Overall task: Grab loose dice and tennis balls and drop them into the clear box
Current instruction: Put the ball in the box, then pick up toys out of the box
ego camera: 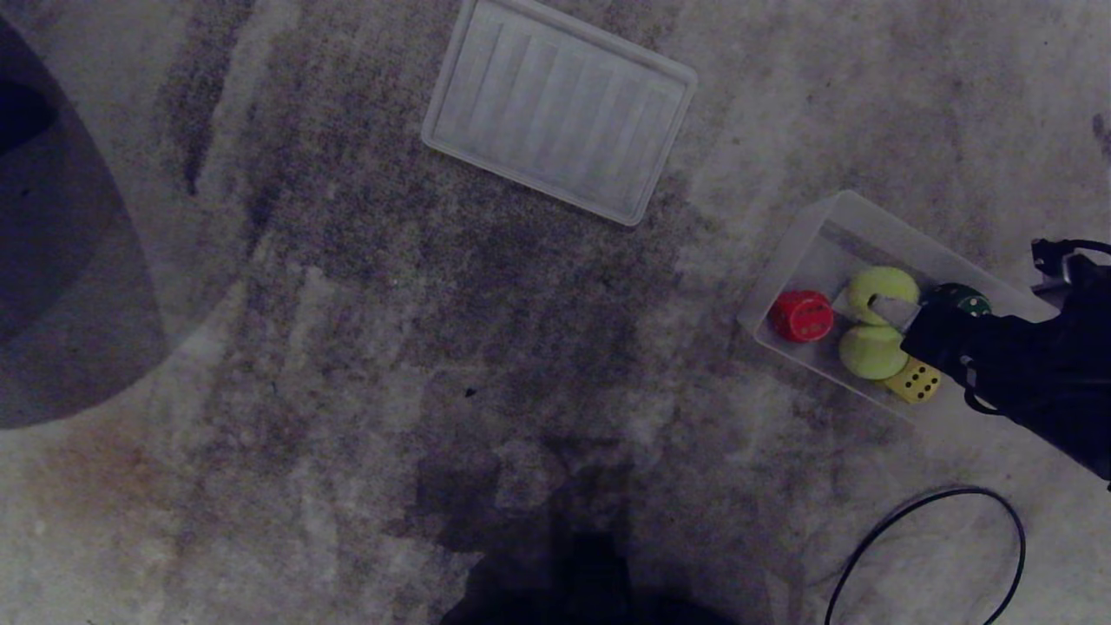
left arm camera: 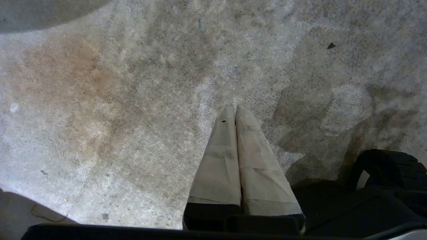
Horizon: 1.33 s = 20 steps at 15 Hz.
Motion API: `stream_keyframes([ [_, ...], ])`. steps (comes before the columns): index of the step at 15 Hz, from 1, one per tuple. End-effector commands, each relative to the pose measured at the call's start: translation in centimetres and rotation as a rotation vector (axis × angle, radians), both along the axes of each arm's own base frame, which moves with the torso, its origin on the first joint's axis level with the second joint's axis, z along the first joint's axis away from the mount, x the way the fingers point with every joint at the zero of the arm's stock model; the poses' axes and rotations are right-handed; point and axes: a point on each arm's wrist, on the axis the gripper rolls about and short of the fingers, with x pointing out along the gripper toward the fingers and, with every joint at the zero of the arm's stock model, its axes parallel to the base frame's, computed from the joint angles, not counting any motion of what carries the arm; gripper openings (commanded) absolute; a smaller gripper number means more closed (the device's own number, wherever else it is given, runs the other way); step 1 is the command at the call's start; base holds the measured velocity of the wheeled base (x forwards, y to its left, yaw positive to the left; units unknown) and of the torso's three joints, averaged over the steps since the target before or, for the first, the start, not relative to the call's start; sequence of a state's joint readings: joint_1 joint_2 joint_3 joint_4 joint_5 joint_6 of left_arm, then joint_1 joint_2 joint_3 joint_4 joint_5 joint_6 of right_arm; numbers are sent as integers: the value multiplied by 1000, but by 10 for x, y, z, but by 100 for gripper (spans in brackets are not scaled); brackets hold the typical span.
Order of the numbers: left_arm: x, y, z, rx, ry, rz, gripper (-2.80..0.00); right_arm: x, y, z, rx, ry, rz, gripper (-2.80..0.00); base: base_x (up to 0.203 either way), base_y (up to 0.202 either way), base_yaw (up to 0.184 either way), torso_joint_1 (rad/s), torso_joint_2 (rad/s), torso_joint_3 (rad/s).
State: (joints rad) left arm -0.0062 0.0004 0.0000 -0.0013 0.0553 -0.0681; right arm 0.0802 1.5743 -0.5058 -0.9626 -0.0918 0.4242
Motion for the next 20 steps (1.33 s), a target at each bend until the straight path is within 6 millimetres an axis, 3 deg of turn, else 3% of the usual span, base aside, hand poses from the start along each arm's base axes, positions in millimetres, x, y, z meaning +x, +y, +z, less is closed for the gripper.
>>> stream_keyframes([
  [1,0,0,0,-1,2,0,-280,-16,-2,1,-24,0,0,0,0,0,0,0,0,0],
  [6,0,0,0,-1,2,0,-280,-82,-7,6,-97,-11,14,0,0,0,0,0,0,0],
  [7,0,0,0,-1,2,0,-280,-100,-8,8,-97,-38,12,-280,0,0,0,0,0,0],
  [10,0,0,0,-1,2,1,-280,-155,-13,1,-121,-36,9,-280,0,0,0,0,0,0],
  [14,0,0,0,-1,2,0,-280,-228,-19,-40,-219,71,11,-280,0,0,0,0,0,0],
  [17,0,0,0,-1,2,0,-280,-255,-20,-73,-283,101,21,-280,0,0,0,0,0,0],
  [20,0,0,0,-1,2,1,-280,-267,-20,-91,-306,63,33,-280,0,0,0,0,0,0],
])
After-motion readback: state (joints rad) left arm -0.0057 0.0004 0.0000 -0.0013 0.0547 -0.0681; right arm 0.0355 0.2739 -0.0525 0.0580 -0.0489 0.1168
